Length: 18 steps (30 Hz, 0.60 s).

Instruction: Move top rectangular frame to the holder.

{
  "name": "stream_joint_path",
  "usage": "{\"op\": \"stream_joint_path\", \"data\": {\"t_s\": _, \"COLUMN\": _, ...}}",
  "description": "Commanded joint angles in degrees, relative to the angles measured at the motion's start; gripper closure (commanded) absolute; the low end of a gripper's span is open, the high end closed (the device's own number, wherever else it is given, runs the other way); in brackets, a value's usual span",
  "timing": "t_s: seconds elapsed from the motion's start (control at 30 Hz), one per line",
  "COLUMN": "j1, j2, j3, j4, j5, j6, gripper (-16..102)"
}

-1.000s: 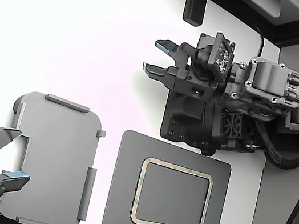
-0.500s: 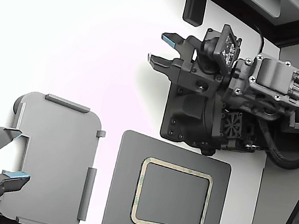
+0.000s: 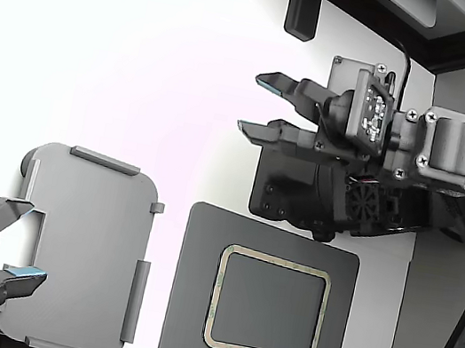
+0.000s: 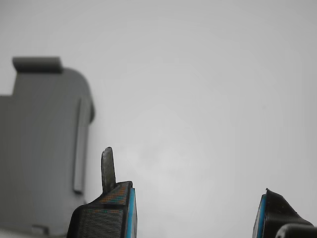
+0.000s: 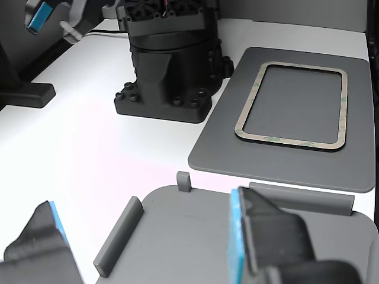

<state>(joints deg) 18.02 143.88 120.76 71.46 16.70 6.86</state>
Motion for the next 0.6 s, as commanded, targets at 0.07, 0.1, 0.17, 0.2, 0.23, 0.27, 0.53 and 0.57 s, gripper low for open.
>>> {"op": "stream_joint_path", "data": {"t_s": 0.07, "j1": 7.38, "j2": -2.99, "j3": -8.35, "j4": 6.33, "j5": -1.05, "j6": -4.13, "gripper": -14}}
{"op": "stream_joint_path", "data": {"t_s": 0.1, "j1": 9.05, "j2": -3.78, "j3": -9.05, "j4": 7.38, "j5": -1.14, "j6": -4.48, "gripper": -14}}
{"op": "stream_joint_path", "data": {"t_s": 0.17, "j1": 12.66, "j2": -6.15, "j3": -11.25, "j4": 9.84, "j5": -1.49, "j6": -6.5, "gripper": -14}}
{"op": "stream_joint_path", "data": {"t_s": 0.2, "j1": 14.24, "j2": -7.47, "j3": -12.39, "j4": 10.99, "j5": -2.2, "j6": -7.91, "gripper": -14}}
{"op": "stream_joint_path", "data": {"t_s": 0.23, "j1": 15.82, "j2": -8.79, "j3": -13.62, "j4": 12.22, "j5": -2.9, "j6": -9.32, "gripper": -14}}
{"op": "stream_joint_path", "data": {"t_s": 0.27, "j1": 17.67, "j2": -10.11, "j3": -14.94, "j4": 13.54, "j5": -3.08, "j6": -10.37, "gripper": -14}}
{"op": "stream_joint_path", "data": {"t_s": 0.53, "j1": 28.92, "j2": -21.27, "j3": -20.48, "j4": 20.3, "j5": -6.68, "j6": -17.49, "gripper": -13}}
{"op": "stream_joint_path", "data": {"t_s": 0.57, "j1": 29.71, "j2": -23.2, "j3": -21.8, "j4": 21.01, "j5": -7.12, "j6": -18.54, "gripper": -9}}
